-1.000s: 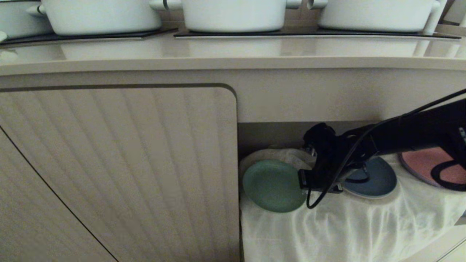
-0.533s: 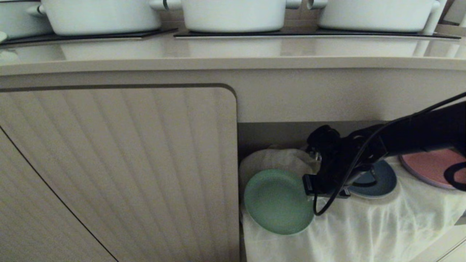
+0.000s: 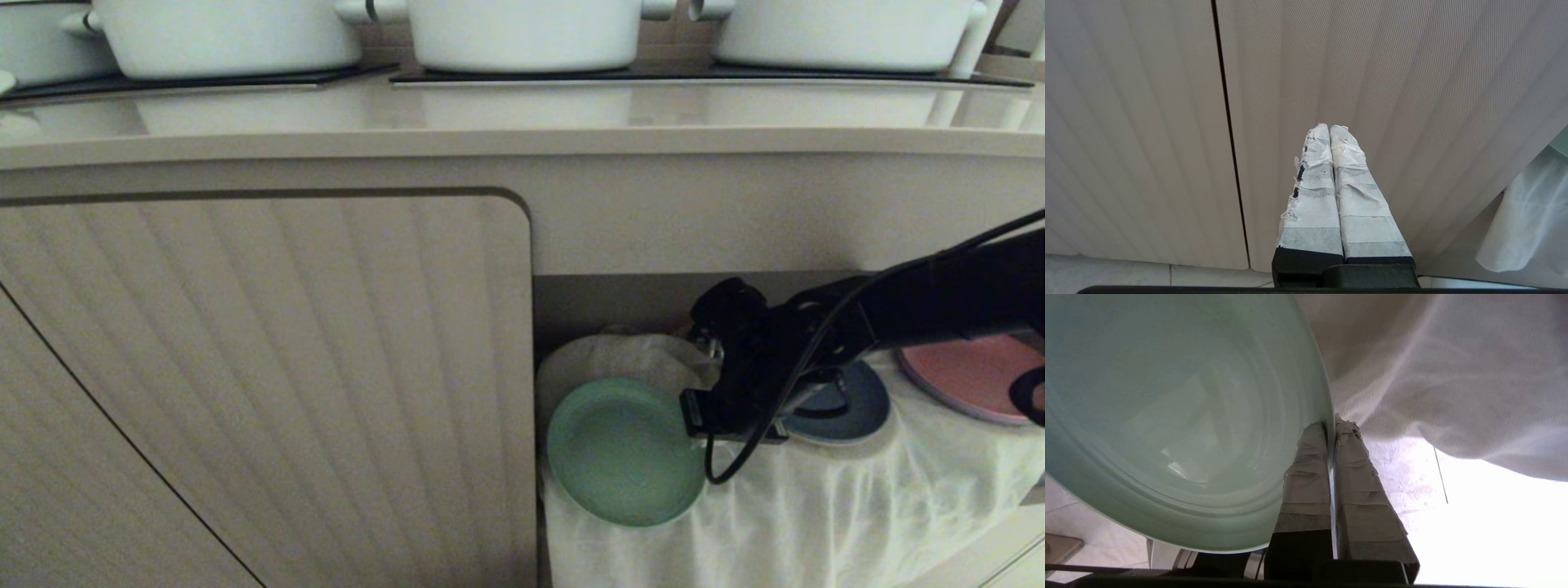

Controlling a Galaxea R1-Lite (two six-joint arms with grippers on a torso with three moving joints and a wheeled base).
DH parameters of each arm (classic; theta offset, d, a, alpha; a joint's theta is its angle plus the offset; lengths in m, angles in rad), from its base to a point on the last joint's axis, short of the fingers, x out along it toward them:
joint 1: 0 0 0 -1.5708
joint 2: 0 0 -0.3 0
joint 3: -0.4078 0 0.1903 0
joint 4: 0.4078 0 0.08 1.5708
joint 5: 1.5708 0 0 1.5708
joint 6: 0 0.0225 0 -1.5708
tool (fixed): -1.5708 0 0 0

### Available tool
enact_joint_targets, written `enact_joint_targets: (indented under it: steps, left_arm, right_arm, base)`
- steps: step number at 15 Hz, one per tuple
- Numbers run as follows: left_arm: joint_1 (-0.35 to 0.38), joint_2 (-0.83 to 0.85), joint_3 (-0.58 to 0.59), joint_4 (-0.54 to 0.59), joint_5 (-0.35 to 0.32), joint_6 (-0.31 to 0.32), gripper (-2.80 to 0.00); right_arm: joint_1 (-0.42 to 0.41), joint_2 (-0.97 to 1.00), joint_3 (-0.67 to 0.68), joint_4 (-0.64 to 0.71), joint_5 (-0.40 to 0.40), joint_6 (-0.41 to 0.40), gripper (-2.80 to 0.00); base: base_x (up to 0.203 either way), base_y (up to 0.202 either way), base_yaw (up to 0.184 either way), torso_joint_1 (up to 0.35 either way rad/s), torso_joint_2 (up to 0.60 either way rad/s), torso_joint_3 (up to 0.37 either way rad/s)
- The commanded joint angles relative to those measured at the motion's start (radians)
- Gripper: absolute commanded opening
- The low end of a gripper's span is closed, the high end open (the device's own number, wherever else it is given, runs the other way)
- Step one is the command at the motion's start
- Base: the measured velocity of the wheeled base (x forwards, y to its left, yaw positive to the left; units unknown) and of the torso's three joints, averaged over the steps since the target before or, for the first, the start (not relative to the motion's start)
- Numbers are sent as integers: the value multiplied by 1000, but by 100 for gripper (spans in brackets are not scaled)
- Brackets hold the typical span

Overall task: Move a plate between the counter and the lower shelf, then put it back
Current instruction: Pick up the plate in the cupboard

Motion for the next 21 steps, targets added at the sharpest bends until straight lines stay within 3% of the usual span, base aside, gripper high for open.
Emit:
enact_joint_targets:
  steps: [1, 21]
  left_arm:
    - [0, 0, -1, 0, 3, -1, -280]
    - [0, 0, 0, 0, 3, -1, -280]
  right_arm:
    - [1, -1, 0, 8, 0, 2, -280]
    - [-17, -119, 112, 3, 2, 7, -280]
  base:
    - [0, 0, 0, 0, 0, 0]
    - [0, 0, 0, 0, 0, 0]
